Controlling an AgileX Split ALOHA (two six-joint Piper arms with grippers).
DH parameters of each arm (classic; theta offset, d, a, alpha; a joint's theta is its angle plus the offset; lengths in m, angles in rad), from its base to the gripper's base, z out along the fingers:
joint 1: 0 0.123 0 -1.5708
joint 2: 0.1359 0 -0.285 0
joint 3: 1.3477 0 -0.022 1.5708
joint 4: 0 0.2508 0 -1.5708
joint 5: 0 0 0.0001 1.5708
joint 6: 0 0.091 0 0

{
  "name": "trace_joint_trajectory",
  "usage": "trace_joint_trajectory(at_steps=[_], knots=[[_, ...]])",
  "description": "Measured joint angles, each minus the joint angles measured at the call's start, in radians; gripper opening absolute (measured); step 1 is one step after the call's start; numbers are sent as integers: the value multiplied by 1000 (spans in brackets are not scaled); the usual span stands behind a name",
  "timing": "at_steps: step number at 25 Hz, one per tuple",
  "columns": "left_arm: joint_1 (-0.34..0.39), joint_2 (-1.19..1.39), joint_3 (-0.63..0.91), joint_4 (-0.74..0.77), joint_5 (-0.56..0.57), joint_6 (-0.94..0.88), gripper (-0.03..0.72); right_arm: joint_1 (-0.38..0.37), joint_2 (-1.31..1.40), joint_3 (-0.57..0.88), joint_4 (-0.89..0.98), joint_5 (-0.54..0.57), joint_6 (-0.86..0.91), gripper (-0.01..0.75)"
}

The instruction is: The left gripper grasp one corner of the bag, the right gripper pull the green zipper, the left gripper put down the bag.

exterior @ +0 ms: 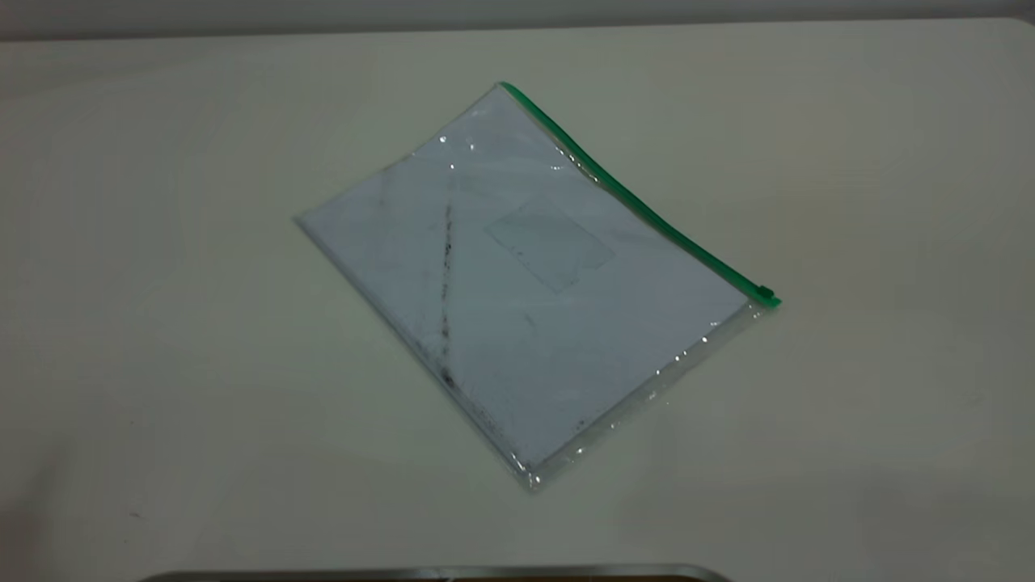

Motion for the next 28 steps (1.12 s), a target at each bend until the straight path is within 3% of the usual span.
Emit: trace_joint_trajectory(at_steps=[6,14,19,28], knots=[[0,-258,325,22,0,-1,586,0,-200,211,-36,22,40,534],[0,-518,610,22,0,-43,586,0,-387,405,-174,10,101,534],[0,-638,735,-9,0,-49,586,0,-409,478,-210,-18,118,534],[0,-734,916,-40,-5,-49,586,0,-409,484,-212,-26,123,534]])
